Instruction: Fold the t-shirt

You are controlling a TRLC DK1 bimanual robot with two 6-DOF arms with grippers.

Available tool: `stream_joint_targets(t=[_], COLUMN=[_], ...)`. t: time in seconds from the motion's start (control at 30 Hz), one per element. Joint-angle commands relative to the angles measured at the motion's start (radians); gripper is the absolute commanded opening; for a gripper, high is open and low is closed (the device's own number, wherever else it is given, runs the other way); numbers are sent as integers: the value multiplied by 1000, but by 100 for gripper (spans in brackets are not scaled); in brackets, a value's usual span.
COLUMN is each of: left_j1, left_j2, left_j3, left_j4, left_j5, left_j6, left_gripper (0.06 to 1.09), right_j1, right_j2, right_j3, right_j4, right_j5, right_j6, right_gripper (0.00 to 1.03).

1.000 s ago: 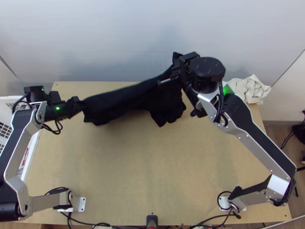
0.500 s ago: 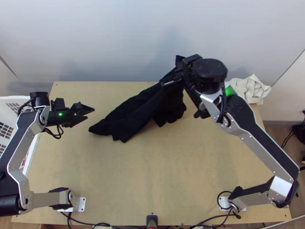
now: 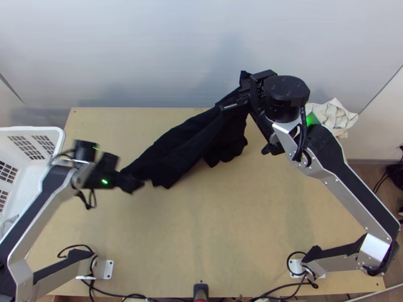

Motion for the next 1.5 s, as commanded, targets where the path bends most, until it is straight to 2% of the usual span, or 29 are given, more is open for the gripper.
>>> stream_joint_targets(t=[0.0,0.17,0.27,0.47,0.6,0.73,1.1,1.17,1.2,1.27,1.37,1.47], left_j1=[-332,-535,-630,-750,-742,-642,-584,-587,-592,-605,-599,-575], left_j2=[-6,3,48,177,264,330,384,385,385,370,330,283], left_j3=[-77,-83,-92,-101,-104,-98,-49,-54,-54,-61,-83,-74], left_j4=[105,233,309,349,412,495,524,517,495,444,415,409], left_j5=[-266,-368,-471,-637,-680,-681,-709,-707,-707,-661,-600,-589], left_j6=[25,-30,-31,-31,-13,44,13,18,27,67,68,59], left_gripper=[102,102,102,102,102,102,101,85,67,7,9,9], right_j1=[4,7,7,7,9,10,12,12,12,12,12,10], right_j2=[9,9,9,9,9,9,12,19,23,29,36,42], right_j3=[5,6,8,20,35,48,61,71,75,84,100,104], right_j4=[-2,-5,-9,-13,-16,-27,-47,-47,-47,-47,-47,-45], right_j5=[-1,-1,-1,-1,-1,-3,-15,-15,-16,-16,-16,-16], right_j6=[10,10,10,10,14,19,25,25,25,25,27,27], right_gripper=[3,3,3,3,3,3,3,3,3,3,3,3])
